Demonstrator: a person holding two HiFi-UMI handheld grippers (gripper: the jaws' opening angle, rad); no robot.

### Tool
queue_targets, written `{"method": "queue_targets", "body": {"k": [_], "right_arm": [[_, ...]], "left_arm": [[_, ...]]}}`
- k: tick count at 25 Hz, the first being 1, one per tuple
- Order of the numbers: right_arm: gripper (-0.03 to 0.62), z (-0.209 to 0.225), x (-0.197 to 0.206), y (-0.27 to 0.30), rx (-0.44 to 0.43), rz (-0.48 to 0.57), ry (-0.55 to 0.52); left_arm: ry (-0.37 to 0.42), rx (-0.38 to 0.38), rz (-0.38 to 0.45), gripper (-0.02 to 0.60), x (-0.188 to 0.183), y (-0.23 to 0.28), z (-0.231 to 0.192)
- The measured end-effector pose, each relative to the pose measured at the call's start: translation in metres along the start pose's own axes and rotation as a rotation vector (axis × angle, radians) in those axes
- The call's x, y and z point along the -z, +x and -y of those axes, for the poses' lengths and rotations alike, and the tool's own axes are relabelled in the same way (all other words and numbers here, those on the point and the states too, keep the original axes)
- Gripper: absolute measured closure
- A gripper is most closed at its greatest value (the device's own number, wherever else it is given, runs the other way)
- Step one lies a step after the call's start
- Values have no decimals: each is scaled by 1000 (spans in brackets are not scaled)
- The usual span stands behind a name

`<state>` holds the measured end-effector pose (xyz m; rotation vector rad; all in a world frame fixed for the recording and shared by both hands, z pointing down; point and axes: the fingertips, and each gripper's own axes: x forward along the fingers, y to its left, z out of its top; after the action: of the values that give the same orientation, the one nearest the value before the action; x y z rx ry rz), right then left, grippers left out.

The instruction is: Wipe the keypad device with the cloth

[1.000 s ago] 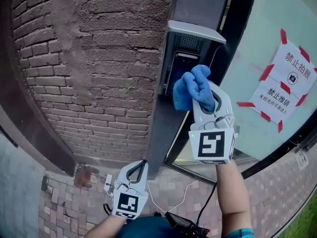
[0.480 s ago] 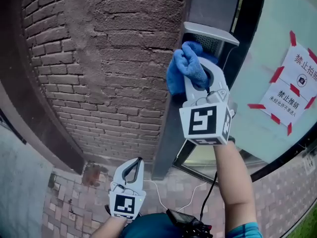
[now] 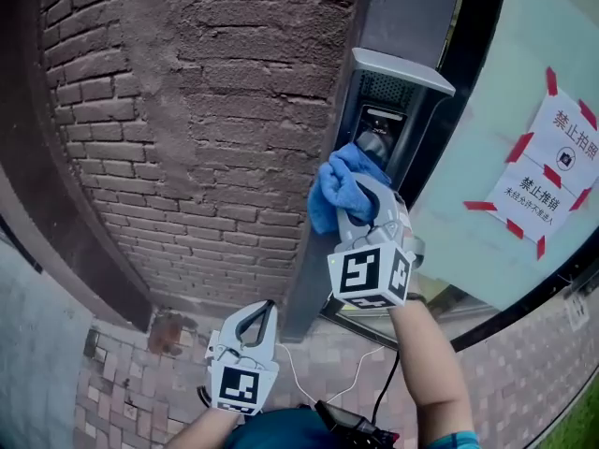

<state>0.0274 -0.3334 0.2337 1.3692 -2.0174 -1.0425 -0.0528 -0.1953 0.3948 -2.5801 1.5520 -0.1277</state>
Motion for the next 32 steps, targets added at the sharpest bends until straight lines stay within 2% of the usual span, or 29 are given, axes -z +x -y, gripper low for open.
{"method": "queue_targets", "body": {"k": [4,7,13,17,19,24,32], "right_arm": [[543,-21,21,2,-65,-47,-9],[543,-19,13,-5,-67,-42,4],[543,40,-84,-14,55,119,6],[543,95,-131,1,160,140,-49],[543,109,-141,12,163,115,-80],[543,89,-122,24,166,12,-140],[543,13,-53,21,45,-76,-102]], "left_arm": [[-8,19,-3,591,5,1,0],[-15,26,-10,591,9,-2,-3],[-31,23,7,591,9,-6,-14],[-41,5,13,591,10,-12,-25],[-49,-2,19,591,9,-15,-29],[-57,-1,23,591,12,-18,-33],[-60,24,13,591,21,-16,-32]]}}
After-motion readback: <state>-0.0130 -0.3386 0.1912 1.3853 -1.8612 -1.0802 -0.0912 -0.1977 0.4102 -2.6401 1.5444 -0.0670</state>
